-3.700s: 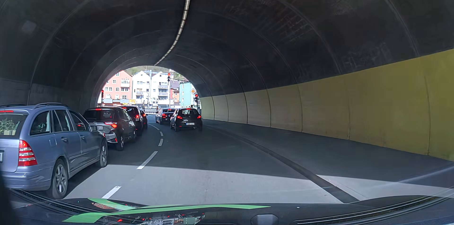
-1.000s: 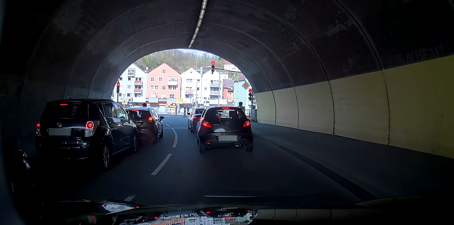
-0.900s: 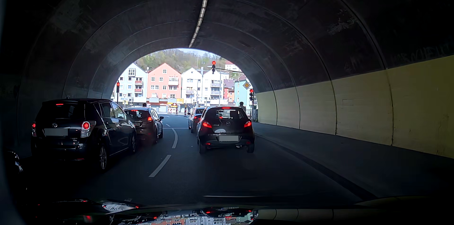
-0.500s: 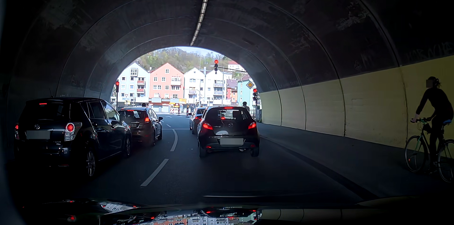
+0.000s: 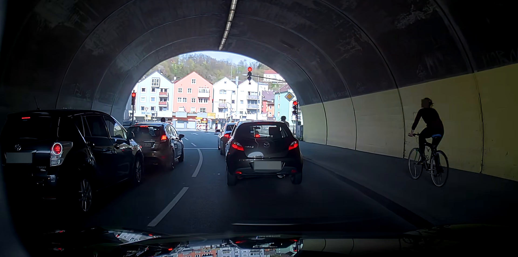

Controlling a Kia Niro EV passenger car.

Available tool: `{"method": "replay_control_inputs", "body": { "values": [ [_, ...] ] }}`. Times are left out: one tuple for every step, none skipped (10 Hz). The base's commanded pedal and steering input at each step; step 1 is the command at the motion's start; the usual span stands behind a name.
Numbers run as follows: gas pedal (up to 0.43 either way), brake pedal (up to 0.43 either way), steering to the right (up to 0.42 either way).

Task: Follow the waypoints while adhering to traffic rules and regulations

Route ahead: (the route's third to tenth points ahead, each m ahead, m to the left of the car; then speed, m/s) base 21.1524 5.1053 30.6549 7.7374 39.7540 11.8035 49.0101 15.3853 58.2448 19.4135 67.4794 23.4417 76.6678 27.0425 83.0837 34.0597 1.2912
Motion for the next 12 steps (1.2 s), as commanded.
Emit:
{"method": "replay_control_inputs", "body": {
  "values": [
    [0.0, 0.049, -0.064],
    [0.0, 0.049, -0.067],
    [0.0, 0.049, -0.07],
    [0.0, 0.049, -0.072],
    [0.0, 0.049, -0.072],
    [0.0, 0.049, -0.072],
    [0.0, 0.049, -0.073],
    [0.0, 0.037, -0.073],
    [0.0, 0.024, -0.072],
    [0.0, 0.012, -0.072],
    [0.0, 0.006, -0.072],
    [0.0, 0.006, -0.072]
  ]
}}
